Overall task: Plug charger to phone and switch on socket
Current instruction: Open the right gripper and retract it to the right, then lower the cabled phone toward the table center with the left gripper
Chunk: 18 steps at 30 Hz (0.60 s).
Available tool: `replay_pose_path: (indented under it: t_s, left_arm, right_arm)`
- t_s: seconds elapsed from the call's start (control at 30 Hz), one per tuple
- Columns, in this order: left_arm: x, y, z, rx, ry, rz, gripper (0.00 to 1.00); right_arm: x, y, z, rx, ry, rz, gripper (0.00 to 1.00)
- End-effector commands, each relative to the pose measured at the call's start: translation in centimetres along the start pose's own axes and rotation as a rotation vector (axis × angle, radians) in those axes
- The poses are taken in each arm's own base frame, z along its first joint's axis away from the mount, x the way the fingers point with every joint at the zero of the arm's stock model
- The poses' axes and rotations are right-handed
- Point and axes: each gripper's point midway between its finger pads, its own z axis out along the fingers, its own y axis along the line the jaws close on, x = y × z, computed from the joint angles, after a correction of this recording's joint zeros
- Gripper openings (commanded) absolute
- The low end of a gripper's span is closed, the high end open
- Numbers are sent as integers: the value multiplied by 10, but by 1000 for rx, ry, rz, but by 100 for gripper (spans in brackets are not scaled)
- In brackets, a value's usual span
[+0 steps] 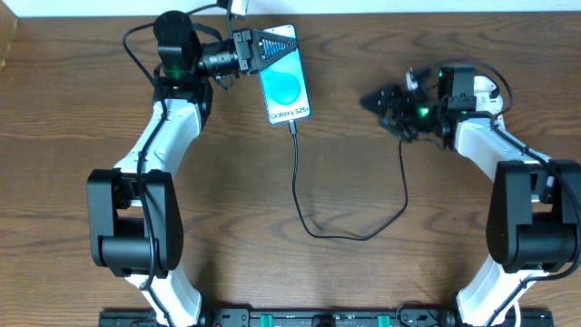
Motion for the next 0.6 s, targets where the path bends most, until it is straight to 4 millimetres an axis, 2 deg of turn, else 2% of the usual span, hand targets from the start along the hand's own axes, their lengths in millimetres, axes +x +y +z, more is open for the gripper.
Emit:
replay_pose_path:
  t_s: [0.0, 0.13, 0.2, 0.23, 0.37, 0.47, 0.57]
  left_arm:
    - [-4, -10, -2, 3, -3, 37, 7]
    - [2, 8, -2, -44, -1, -8, 8]
    - [7, 22, -3, -91, -7, -45, 8]
    - [13, 36, -3, -138, -6, -85, 7]
    - [36, 70, -3, -282, 11, -153, 7]
    - [55, 95, -4, -426, 28, -188, 8]
    - [75, 118, -5, -567, 49, -238, 7]
  right_arm:
    - [-30, -33, -37, 295, -199, -62, 93]
    - [-43, -27, -85, 457, -352, -87, 94]
    - [-49, -15, -108, 497, -432, -111, 96]
    - [-53, -4, -129, 522, -504, -129, 99]
    - [-59, 22, -173, 552, -650, -167, 99]
    - [-58, 33, -189, 562, -699, -195, 99]
    - [-58, 36, -195, 567, -717, -203, 99]
